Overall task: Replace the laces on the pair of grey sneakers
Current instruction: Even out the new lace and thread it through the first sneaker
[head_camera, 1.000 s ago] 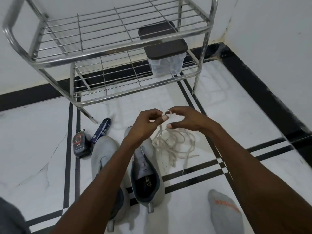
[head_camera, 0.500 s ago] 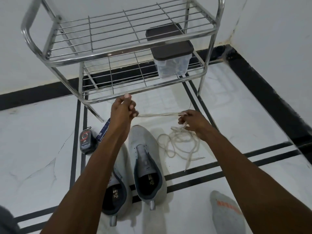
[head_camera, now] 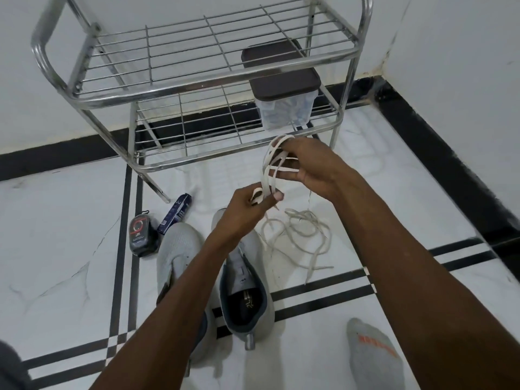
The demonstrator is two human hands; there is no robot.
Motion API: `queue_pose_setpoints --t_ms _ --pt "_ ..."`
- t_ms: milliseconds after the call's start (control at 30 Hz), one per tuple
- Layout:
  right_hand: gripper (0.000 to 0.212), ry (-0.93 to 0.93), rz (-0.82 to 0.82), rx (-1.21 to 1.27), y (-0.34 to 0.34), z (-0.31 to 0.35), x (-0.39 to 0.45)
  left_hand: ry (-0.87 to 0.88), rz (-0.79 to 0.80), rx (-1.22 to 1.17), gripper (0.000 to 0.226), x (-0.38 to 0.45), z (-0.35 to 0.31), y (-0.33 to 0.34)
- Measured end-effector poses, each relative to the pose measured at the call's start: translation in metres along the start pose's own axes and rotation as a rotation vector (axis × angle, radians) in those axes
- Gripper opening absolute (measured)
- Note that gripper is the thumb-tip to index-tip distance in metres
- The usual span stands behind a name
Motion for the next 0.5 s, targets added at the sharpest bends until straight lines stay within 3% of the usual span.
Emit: queue_pose_setpoints --t_ms 100,233,300,400,500 --pt "0.029 -0.047 0.006 -0.181 -0.004 -0.016 0.002 0.031 -0.012 -0.086 0.026 0.004 -0.011 0.0" --pt "0.051 0.033 0.345 -0.23 0.013 -0.063 -0.009 0.079 -0.065 -0.193 0.023 0.013 -0.023 -0.009" --pt "0.051 0.084 0.447 -0.28 0.015 -0.089 -0.015 0.065 -0.085 -0.212 0.024 0.018 -0.023 -0.014" --pt "0.032 0.088 0.357 -0.219 0.002 -0.109 -0.012 0.026 -0.1 -0.236 0.027 0.021 -0.017 -0.023" --pt "0.026 0.09 0.188 -0.174 -0.015 -0.109 -0.007 -0.037 -0.132 -0.272 0.028 0.019 0.0 -0.032"
Point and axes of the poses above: each hand's wrist, its own x-axis towards the middle knuckle, its own y-axis out of the palm, z = x × y, the point moved 4 cm from there along x, towards the middle knuckle, and after that the axes turned 15 degrees about -x, right-handed, at the moved point
